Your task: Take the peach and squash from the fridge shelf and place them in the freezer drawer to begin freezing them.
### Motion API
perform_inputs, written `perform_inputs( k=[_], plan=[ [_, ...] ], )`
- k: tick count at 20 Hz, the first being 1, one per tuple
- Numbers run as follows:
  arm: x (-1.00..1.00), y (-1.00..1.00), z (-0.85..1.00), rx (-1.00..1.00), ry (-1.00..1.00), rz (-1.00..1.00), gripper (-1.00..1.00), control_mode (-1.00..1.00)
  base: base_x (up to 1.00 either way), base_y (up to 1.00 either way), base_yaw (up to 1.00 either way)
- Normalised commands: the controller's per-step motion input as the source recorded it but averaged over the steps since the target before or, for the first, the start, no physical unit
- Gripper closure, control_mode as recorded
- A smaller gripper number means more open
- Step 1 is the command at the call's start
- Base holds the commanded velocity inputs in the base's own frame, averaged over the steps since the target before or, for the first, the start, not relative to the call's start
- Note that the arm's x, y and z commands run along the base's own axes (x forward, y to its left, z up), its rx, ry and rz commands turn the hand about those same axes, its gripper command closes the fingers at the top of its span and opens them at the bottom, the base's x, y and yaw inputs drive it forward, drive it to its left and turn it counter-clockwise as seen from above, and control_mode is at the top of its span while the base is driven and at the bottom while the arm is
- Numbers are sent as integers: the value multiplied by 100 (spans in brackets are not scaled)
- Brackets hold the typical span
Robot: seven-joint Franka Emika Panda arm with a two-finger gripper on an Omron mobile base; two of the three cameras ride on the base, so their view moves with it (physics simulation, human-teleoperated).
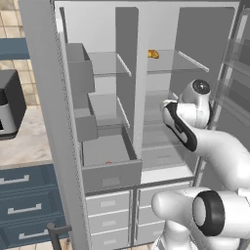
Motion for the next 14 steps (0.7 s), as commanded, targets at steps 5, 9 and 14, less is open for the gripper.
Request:
perform_inputs(
  k=[5, 9, 14],
  plan=[
    [67, -13, -1, 0, 6, -1, -100, -100, 0, 0, 0],
    [57, -6, -12, 0, 6, 0, -100, -100, 0, 0, 0],
    [45, -5, -25, 0, 7, 0, -100, -100, 0, 0, 0]
  ],
)
